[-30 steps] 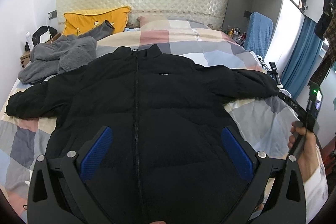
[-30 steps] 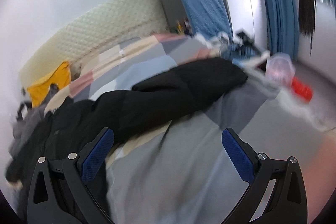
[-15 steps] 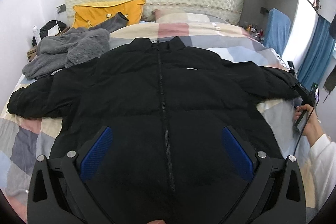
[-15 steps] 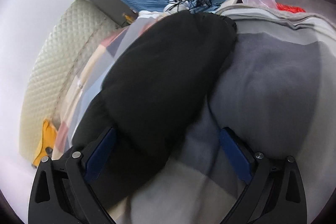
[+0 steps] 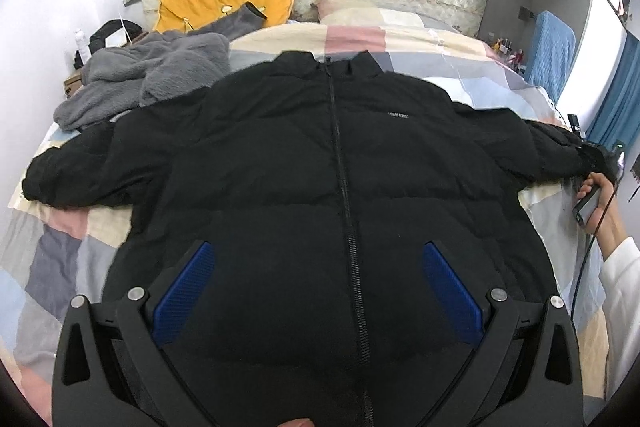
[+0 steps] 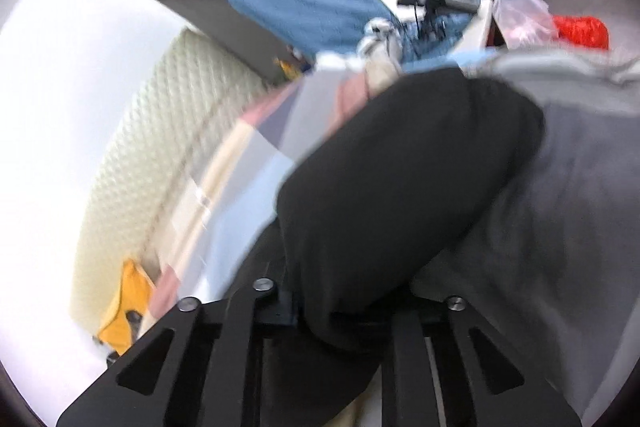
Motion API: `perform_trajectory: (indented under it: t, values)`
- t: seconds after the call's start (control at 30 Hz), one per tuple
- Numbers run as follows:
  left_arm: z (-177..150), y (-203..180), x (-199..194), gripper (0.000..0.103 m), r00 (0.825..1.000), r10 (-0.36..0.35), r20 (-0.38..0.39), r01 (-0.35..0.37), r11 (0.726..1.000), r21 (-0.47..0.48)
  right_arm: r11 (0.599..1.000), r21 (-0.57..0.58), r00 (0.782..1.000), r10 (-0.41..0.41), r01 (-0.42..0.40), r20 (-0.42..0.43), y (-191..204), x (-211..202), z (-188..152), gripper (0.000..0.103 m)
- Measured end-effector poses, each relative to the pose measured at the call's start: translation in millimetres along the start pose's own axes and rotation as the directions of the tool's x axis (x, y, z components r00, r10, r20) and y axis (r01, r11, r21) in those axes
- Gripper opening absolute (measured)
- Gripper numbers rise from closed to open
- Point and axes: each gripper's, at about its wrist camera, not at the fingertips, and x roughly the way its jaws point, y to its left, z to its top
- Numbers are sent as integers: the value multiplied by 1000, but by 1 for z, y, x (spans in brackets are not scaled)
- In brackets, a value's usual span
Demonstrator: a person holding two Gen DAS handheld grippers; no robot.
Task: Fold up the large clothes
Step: 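Lift the sleeve with the right gripper and fold it across the jacket body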
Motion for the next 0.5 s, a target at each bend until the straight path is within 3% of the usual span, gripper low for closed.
perform_trajectory:
  t: [0.23,0.37,0.5]
  values:
    - [2,18,-29,103,998,9,59,-8,1000,-24,992,-127,994,11,3,112,57,-59,20,9]
    - [-2,28,-42,103,998,16,66,-13,999,-42,961,-275,986,28,19,163,115,-89,13,9]
    - [-9,46,-63,103,996,31,87,-25,997,-67,912,-408,977,113,-30,180,187,-120,-4,9]
